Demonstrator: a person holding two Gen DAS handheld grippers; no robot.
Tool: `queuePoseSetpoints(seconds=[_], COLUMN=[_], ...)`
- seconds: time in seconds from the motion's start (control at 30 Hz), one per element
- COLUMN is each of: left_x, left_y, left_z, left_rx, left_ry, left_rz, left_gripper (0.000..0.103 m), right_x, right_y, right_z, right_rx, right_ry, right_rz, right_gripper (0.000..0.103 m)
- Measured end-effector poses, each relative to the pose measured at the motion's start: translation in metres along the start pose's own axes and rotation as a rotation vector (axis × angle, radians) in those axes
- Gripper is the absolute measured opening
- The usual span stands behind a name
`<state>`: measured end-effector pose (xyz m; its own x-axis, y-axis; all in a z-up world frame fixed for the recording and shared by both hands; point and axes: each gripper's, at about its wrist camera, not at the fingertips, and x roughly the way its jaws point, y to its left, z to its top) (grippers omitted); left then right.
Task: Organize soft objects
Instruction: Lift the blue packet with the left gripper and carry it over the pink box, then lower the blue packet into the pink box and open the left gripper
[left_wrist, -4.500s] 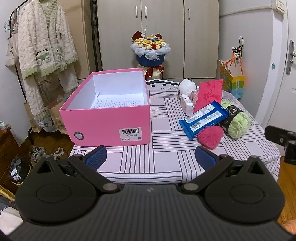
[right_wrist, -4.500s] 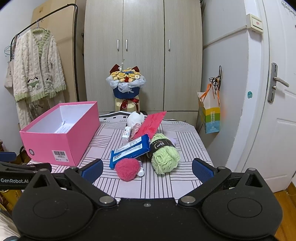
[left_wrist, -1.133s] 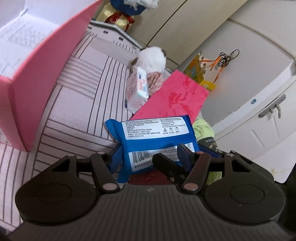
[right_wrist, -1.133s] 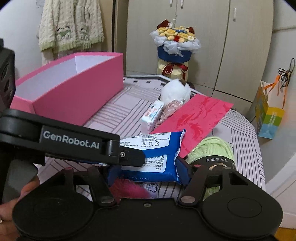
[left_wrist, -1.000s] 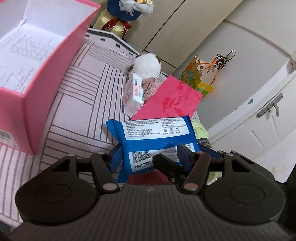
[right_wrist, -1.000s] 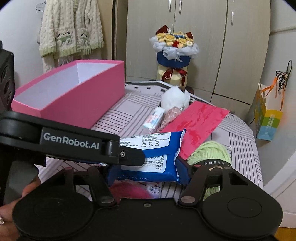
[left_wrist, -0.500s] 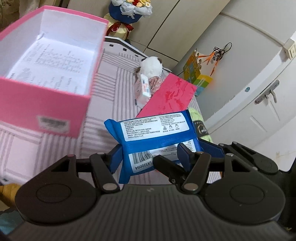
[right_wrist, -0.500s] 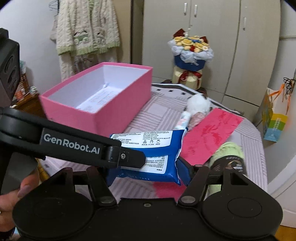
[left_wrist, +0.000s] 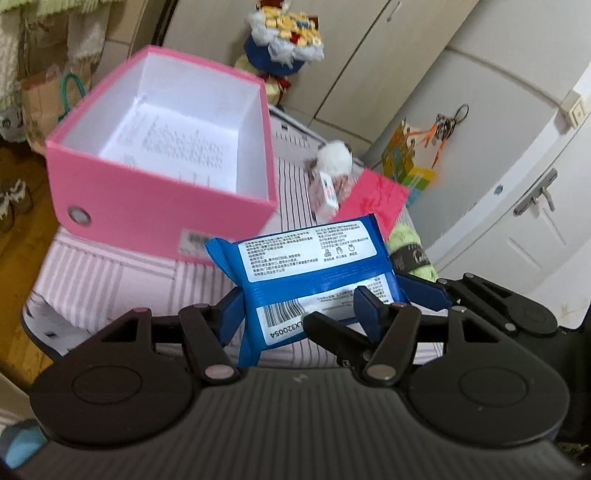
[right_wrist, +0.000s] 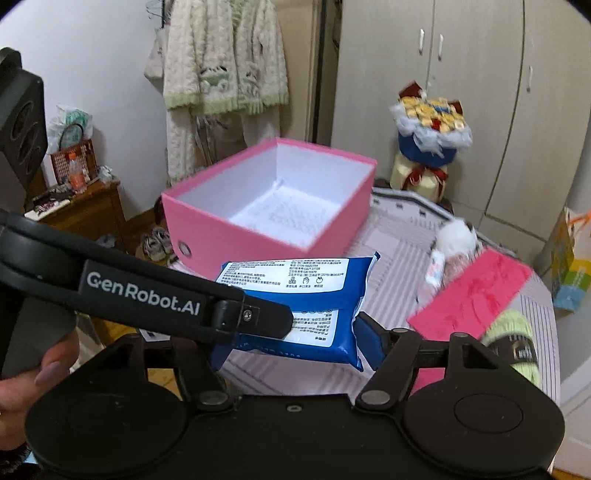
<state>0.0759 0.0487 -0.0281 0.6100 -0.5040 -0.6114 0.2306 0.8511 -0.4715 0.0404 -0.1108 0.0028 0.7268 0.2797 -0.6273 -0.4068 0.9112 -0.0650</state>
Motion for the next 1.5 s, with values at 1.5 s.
queuePoseSetpoints(seconds=[1.5], left_x=[0.151], left_y=[0.104], left_z=[0.209], left_rx=[0.004], left_ry=[0.072], left_rz=[0.231], left_gripper=[0.066], right_x=[0.230], right_y=[-0.058], right_z=[0.150], right_rx=[0.044], right_ry=[0.097], right_rz=[0.098], right_gripper=[0.055])
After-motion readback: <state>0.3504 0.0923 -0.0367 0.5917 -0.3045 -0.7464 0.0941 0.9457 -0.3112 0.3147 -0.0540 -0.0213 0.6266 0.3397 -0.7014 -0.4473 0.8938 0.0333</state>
